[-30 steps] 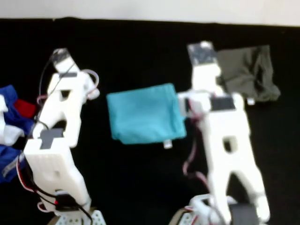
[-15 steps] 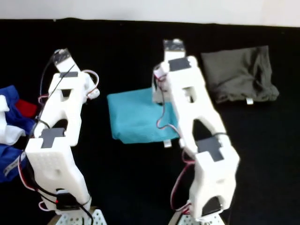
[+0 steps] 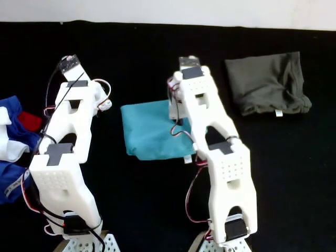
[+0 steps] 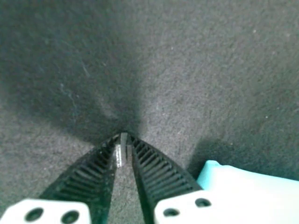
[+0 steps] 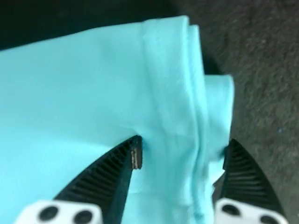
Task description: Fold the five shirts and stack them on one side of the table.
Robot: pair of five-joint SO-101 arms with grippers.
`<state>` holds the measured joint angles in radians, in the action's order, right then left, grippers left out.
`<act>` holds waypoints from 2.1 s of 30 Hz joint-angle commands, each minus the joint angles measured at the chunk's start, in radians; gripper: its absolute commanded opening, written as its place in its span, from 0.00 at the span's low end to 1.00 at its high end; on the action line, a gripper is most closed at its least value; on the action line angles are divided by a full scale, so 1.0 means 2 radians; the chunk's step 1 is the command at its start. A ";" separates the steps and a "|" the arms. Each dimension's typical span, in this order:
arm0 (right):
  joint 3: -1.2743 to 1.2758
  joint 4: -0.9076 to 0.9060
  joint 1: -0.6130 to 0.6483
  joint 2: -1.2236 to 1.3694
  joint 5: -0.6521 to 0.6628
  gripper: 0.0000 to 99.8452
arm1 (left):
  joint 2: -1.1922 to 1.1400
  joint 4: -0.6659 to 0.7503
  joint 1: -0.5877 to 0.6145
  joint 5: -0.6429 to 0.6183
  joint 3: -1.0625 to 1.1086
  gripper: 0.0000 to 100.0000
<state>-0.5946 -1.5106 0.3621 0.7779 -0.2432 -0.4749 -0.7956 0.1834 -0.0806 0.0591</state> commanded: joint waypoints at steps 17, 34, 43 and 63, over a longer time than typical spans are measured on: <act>-0.065 -0.069 -0.061 0.049 -0.001 0.03 | -0.003 -0.001 0.004 -0.004 -0.013 0.01; -0.244 -0.124 -0.102 -0.054 0.186 0.01 | -0.003 -0.001 0.004 -0.004 -0.013 0.01; -0.266 -0.124 -0.217 -0.056 0.243 0.01 | -0.003 -0.001 0.004 -0.004 -0.013 0.01; -0.343 0.007 -0.320 -0.049 0.316 0.01 | -0.003 -0.001 0.003 -0.004 -0.012 0.01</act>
<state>-1.3111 -1.6088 -0.2440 0.7488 0.3798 -0.4749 -0.7956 0.1834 -0.0806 0.0591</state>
